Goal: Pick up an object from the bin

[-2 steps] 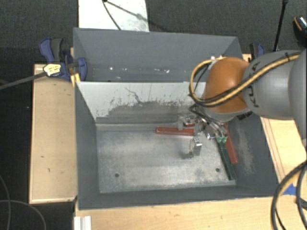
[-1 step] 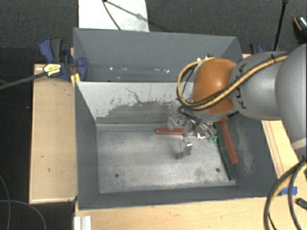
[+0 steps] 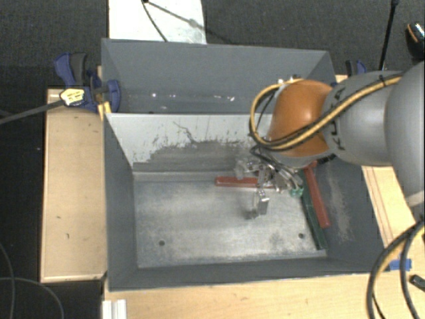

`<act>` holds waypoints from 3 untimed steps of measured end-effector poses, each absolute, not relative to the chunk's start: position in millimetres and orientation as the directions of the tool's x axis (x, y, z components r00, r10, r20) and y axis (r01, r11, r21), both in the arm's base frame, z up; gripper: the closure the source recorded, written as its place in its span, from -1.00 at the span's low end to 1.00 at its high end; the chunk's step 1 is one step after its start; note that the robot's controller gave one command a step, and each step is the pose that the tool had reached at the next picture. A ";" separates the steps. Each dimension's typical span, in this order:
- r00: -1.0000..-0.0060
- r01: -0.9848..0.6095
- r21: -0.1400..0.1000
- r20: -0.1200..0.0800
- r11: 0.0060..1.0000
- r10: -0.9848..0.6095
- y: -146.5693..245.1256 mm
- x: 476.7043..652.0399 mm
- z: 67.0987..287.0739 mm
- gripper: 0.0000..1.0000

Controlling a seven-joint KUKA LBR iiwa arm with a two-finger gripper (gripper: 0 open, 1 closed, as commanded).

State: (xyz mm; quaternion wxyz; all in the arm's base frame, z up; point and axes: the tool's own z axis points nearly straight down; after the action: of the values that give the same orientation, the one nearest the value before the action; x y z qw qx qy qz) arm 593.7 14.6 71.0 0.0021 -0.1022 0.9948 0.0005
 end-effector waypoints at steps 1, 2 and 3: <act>-0.979 -0.206 0.000 -0.008 0.979 -0.206 14.9 595.2 72.8 1.00; -0.978 -0.207 0.000 -0.004 0.978 -0.207 14.6 593.8 70.9 -1.00; -0.978 -0.208 0.000 -0.004 0.978 -0.208 14.6 593.7 71.0 1.00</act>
Offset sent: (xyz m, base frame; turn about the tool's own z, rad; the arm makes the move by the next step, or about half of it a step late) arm 0.0000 0.0000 0.0000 0.0000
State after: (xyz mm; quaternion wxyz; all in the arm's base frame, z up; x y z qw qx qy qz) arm 593.7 14.6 71.0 0.0020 -0.1048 0.9945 0.0001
